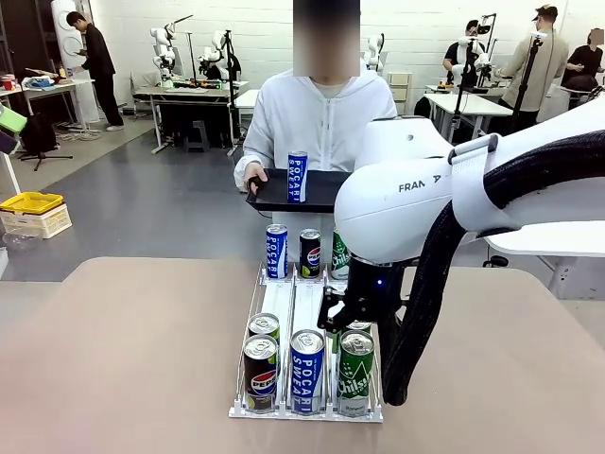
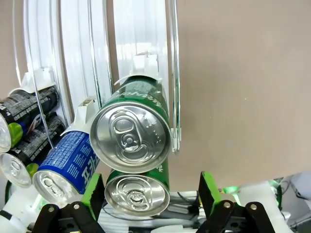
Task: Retrieve and hand over the desired beverage to the person.
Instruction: Pick up another can of the same type that the person held from the Automatic Can Dispenser.
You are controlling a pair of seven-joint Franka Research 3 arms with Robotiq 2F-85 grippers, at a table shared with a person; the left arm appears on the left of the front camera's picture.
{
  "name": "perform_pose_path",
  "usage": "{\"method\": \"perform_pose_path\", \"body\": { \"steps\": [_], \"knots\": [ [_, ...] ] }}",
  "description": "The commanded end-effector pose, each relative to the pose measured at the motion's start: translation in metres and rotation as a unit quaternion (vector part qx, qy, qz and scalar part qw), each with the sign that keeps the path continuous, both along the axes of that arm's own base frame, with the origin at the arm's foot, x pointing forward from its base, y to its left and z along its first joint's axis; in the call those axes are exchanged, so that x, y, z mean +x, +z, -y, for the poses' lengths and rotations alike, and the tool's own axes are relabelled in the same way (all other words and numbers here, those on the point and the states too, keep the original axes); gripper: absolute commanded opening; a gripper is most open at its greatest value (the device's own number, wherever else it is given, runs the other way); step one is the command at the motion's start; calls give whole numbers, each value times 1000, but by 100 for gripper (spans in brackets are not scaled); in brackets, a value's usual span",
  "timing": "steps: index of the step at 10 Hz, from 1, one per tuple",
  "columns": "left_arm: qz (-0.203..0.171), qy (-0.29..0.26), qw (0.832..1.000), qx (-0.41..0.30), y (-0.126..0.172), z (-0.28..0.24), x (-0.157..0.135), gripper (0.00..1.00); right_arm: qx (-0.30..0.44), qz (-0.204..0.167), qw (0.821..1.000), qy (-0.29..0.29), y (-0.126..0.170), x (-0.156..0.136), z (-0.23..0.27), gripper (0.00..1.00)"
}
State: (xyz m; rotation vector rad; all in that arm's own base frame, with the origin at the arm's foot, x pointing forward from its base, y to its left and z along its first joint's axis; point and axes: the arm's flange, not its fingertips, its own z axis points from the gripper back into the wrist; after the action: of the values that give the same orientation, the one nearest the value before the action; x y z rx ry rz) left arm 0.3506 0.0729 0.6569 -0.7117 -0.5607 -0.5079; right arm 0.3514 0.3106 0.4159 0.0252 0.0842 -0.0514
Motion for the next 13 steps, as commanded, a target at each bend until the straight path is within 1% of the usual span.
{"method": "perform_pose_path", "body": {
  "steps": [1,2,4,5,6,7,8,9,10,11,13],
  "knots": [
    [10,-3,1000,-8,1,-1,1,100,-1,8,1000,11,-3,-1,-7,100],
    [10,-3,1000,-8,1,-1,1,100,12,-1,1000,26,-3,-2,-8,100],
    [10,-3,1000,-8,1,-1,1,100,15,-5,999,32,-4,-2,-8,100],
    [10,-3,1000,-8,1,-1,1,100,10,-1,999,43,-5,-2,-8,55],
    [10,-3,1000,-8,1,-1,1,100,11,-2,999,41,-6,-3,-9,41],
    [10,-3,1000,-8,1,-1,1,100,10,0,999,42,-6,-3,-9,0],
    [10,-3,1000,-8,1,-1,1,100,10,1,999,42,-6,-3,-9,0],
    [10,-3,1000,-8,1,-1,1,100,10,3,999,43,-6,-3,-9,24],
    [10,-3,1000,-8,1,-1,1,100,8,3,999,46,-6,-4,-9,14],
    [10,-3,1000,-8,1,-1,1,100,7,4,999,48,-6,-4,-9,0],
    [10,-3,1000,-8,1,-1,1,100,-1,4,998,57,-5,-7,-10,0]
  ]
}}
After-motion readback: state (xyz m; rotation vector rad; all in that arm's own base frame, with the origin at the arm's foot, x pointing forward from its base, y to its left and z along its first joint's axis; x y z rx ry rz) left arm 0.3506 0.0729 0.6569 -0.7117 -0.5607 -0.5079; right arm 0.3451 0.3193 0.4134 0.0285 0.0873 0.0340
